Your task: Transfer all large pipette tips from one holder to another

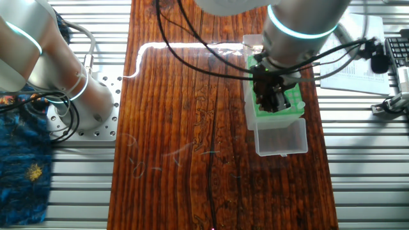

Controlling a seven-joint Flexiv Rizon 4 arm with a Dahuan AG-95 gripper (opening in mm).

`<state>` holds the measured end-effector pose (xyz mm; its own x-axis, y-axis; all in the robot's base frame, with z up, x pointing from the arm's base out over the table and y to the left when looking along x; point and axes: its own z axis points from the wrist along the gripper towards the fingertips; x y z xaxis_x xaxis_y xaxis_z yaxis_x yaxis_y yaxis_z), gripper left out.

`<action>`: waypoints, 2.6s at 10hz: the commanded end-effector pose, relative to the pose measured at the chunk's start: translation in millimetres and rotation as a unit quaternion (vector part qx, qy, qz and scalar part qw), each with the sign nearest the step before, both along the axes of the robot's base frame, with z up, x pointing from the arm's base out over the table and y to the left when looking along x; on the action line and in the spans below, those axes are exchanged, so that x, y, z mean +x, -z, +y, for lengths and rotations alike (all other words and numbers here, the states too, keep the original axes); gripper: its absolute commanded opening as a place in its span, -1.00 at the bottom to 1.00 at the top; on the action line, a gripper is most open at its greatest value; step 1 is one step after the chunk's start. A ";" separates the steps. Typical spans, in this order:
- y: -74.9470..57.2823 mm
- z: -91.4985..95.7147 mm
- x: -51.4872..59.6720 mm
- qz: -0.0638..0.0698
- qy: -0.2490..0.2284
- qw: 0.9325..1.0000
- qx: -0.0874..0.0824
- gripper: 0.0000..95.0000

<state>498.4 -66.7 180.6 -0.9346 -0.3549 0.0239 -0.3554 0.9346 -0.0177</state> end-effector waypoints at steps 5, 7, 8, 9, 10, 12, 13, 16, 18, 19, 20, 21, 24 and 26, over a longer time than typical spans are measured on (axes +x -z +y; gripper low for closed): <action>-35.1 4.4 -5.3 -0.001 -0.015 1.000 0.006 -1.00; -45.3 6.7 -6.3 0.000 -0.015 1.000 0.007 -1.00; -51.0 8.0 -6.7 0.001 -0.016 1.000 0.009 -1.00; -57.1 9.1 -7.3 0.002 -0.017 1.000 0.009 -1.00; -62.3 9.9 -7.7 0.003 -0.019 1.000 0.009 -1.00; -77.1 11.2 -9.4 0.004 -0.026 1.000 0.010 -1.00; -80.4 11.2 -9.8 0.004 -0.029 1.000 0.009 -1.00; -95.7 12.9 -11.0 0.005 -0.034 0.999 0.011 -1.00; -112.1 21.1 -8.8 0.005 -0.043 0.999 0.013 -1.00; -114.6 22.5 -8.5 0.006 -0.045 0.999 0.013 -1.00; -127.7 30.3 -6.5 0.008 -0.058 0.998 0.012 -1.00; -137.4 37.0 -4.6 0.010 -0.064 0.998 0.013 -1.00; -165.1 64.5 10.8 0.004 -0.112 0.994 0.016 -1.00; -170.6 92.4 21.3 0.005 -0.128 0.992 0.013 -1.00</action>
<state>517.3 25.9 349.5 -0.8151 -0.5790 0.0187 -0.5790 0.8153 0.0073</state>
